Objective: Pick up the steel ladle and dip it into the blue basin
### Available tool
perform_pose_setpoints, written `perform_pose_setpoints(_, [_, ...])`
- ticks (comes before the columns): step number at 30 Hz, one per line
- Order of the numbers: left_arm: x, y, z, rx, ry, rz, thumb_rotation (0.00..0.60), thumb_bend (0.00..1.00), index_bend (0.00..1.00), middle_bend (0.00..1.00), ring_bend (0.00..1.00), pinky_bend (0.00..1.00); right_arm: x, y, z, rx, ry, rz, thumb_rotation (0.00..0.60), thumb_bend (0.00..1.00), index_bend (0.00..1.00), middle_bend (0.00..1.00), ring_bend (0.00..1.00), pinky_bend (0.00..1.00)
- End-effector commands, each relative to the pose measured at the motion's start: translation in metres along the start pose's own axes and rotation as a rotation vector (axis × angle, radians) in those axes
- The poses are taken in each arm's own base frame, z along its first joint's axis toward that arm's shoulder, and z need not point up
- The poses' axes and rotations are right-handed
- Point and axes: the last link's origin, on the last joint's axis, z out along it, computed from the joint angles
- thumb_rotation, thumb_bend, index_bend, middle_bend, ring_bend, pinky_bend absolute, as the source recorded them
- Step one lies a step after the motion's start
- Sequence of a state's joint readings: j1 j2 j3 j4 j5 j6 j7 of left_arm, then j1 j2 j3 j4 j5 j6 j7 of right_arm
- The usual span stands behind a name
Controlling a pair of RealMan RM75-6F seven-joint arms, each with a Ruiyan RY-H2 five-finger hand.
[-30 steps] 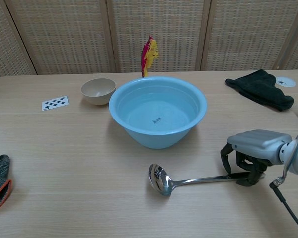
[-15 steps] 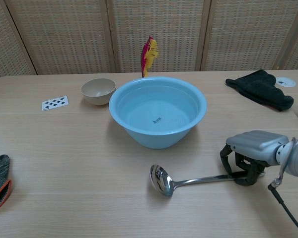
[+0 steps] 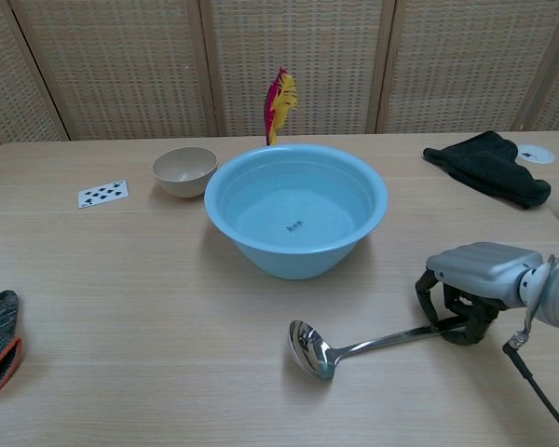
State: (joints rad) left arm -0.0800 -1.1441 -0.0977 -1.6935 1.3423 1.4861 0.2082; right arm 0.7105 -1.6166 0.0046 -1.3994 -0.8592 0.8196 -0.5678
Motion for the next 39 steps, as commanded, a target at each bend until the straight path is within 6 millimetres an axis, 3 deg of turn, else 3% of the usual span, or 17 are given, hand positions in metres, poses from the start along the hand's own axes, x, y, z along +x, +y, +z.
perform_pose_setpoints(1, [0.0,0.0,0.0,-0.001,0.0,0.001,0.6,0.0,0.0,0.0,0.0,0.0,0.0,0.002,-0.001,-0.002,-0.011,0.009,0.6,0.7,0.67,0.98,1.0,1.0])
perform_pose_setpoints(13, [0.001,0.001,-0.002,-0.01,0.0,-0.009,0.6,0.0,0.0,0.0,0.0,0.0,0.019,0.013,-0.02,-0.014,-0.03,0.091,0.6,0.78,0.73,0.99,1.0,1.0])
perform_pose_setpoints(29, [0.002,0.005,-0.006,-0.028,-0.011,-0.022,0.6,0.0,0.0,0.0,0.0,0.0,0.073,0.031,-0.063,-0.015,0.034,0.187,0.6,0.83,0.75,1.0,1.0,1.0])
perform_pose_setpoints(39, [0.002,0.004,-0.004,-0.022,-0.017,-0.026,0.6,0.0,0.0,0.0,0.0,0.0,0.108,0.031,-0.082,0.007,0.067,0.206,0.6,0.83,0.76,1.0,1.0,1.0])
